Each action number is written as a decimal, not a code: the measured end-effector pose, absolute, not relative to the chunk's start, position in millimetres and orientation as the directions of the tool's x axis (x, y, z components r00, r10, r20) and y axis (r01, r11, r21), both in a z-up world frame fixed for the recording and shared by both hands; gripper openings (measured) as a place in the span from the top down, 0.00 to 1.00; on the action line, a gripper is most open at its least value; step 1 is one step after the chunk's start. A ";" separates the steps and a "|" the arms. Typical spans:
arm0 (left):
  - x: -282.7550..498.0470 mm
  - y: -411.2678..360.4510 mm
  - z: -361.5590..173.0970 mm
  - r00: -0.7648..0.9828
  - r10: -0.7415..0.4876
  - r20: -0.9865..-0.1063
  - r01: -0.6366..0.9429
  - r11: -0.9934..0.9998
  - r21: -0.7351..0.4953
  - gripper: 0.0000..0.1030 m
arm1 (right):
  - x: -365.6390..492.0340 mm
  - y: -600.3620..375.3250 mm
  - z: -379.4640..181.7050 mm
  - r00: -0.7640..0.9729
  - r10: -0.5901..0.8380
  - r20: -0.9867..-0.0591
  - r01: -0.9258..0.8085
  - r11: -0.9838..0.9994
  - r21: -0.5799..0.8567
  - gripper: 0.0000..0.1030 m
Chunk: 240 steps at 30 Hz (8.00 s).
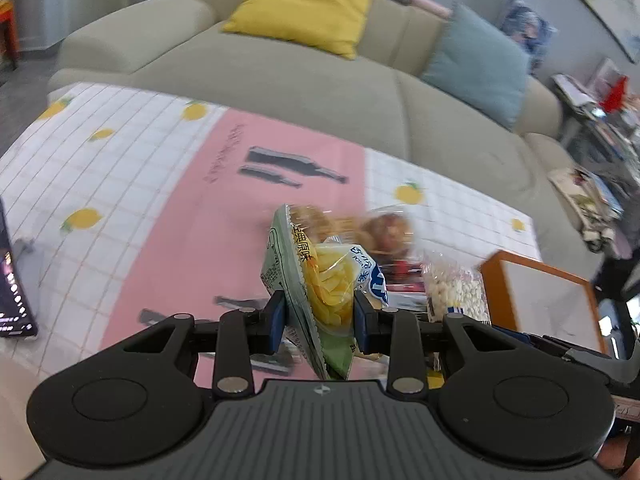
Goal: Organize snacks
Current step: 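Grasp the white MILNI puffed snack bag with the right gripper while the left lifts its bag, then carry both bags over the orange box and release them inside, then withdraw both open grippers from the box back over the snacks, then grasp the small clear bag of brown nut snack with the left gripper, then grasp the white bag of white balls with the right gripper while the left lifts its bag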
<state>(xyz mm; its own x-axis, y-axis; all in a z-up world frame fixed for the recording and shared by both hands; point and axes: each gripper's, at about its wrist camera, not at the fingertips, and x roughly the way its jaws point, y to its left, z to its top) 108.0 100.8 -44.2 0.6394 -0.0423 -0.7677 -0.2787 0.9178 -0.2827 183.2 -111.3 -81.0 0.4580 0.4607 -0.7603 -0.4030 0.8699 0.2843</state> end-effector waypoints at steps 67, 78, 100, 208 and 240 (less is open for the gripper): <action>271.9 -189.6 -126.4 0.102 -0.083 -0.991 0.400 0.916 -0.036 0.44 | 268.9 -320.0 -173.1 0.092 0.152 -0.984 -0.374 0.921 0.107 0.24; 266.3 -181.9 -104.6 0.167 -0.088 -0.982 0.406 0.914 -0.013 0.28 | 278.1 -321.2 -174.0 0.088 0.110 -0.990 -0.319 0.945 0.077 0.10; 174.8 -122.8 -3.1 0.567 -0.104 -0.817 0.337 0.935 0.114 0.28 | 213.4 -311.4 -69.3 0.410 0.126 -0.903 -0.157 0.985 0.065 0.09; 133.7 84.5 -136.2 0.501 0.037 -0.864 -0.147 0.988 -0.043 0.80 | 131.7 -93.3 -172.4 0.592 0.356 -0.723 -0.549 0.835 -0.038 0.41; 134.9 81.4 -193.2 0.372 0.044 -0.927 -0.242 0.969 -0.051 0.33 | 140.1 -96.7 -196.4 0.497 0.301 -0.814 -0.496 0.868 0.018 0.43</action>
<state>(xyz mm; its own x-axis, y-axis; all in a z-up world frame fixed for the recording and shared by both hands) 134.9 81.4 -193.2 0.3724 0.0441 -0.9270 -0.2419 0.9690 -0.0511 140.1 -96.7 -196.4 0.4967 0.3010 -0.8140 -0.4958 0.8682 0.0185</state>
